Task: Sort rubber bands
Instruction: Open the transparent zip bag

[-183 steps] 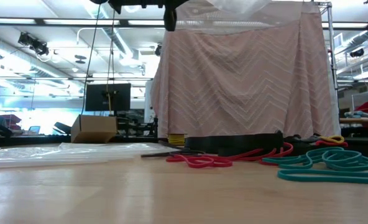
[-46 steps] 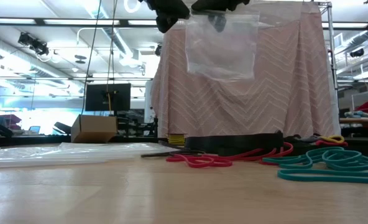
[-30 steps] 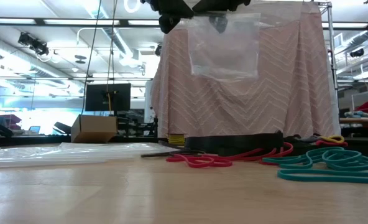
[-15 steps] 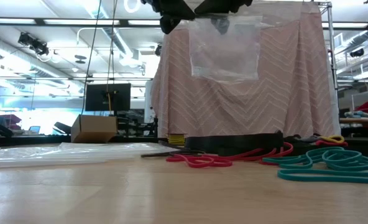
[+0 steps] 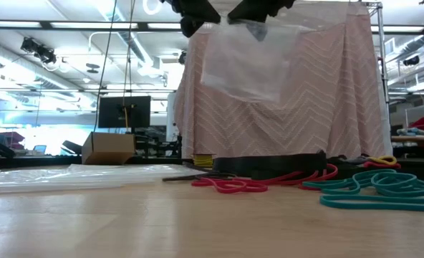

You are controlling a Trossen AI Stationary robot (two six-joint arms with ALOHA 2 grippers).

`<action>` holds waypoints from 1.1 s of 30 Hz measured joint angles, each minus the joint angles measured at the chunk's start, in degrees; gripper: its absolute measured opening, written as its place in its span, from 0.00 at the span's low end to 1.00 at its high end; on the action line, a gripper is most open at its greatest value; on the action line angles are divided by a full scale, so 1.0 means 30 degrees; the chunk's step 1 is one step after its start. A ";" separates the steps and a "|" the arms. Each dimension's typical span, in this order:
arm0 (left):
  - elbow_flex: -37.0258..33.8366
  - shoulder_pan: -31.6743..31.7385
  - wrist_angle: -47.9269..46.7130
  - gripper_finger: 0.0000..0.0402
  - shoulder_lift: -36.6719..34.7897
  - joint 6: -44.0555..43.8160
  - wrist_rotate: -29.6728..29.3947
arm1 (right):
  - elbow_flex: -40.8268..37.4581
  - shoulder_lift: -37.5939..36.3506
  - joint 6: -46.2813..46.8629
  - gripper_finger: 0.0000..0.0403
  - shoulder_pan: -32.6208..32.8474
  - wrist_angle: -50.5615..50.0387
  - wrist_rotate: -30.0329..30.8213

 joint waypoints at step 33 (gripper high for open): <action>0.0006 0.0732 -0.3726 0.00 -0.3824 0.0649 -0.2975 | -0.0064 0.0007 0.0034 0.02 -0.0437 -0.1346 0.0080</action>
